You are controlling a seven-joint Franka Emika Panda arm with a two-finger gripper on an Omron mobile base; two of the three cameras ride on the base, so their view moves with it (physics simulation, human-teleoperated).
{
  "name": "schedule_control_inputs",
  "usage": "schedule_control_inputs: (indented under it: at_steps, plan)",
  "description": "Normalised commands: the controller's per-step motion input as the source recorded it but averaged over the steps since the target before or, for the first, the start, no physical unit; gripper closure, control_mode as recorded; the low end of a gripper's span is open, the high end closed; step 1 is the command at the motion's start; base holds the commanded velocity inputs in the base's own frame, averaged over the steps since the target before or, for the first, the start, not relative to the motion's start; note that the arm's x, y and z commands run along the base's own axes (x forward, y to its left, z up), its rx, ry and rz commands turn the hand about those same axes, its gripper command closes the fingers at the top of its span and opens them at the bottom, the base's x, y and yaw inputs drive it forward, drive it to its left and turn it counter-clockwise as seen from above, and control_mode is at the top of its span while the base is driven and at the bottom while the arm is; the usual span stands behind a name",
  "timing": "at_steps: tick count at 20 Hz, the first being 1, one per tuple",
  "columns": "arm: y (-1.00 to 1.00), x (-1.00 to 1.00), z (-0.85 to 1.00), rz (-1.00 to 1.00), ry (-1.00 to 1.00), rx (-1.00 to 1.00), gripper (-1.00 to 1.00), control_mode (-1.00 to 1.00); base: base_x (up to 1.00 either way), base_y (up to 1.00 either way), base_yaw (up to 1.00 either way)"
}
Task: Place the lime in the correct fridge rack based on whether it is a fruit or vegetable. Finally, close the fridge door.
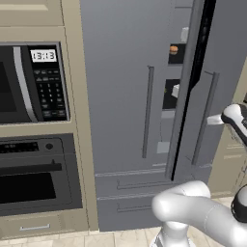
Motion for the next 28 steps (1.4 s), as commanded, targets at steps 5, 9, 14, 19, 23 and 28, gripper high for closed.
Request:
schedule_control_inputs:
  at_steps: [5,9,14,19,23,28]
  plan:
    - [0.42,0.26,0.36,-0.17,-0.24,-0.04,-1.0,-1.0,0.0,0.0,0.0]
    - [0.45,0.32,0.35,-0.22,-0.21,0.0,-1.0,-1.0,0.0,0.0,0.0]
    - [0.3,0.35,0.39,-0.21,-0.16,0.0,-1.0,-1.0,0.0,0.0,0.0]
    - [0.2,0.43,0.5,-0.19,-0.08,0.0,-1.0,-1.0,0.0,0.0,0.0]
    - [0.14,0.46,0.59,-0.13,-0.01,0.0,-1.0,-1.0,0.0,0.0,0.0]
    - [0.01,0.56,0.58,-0.07,0.0,0.0,-1.0,-1.0,0.0,0.0,0.0]
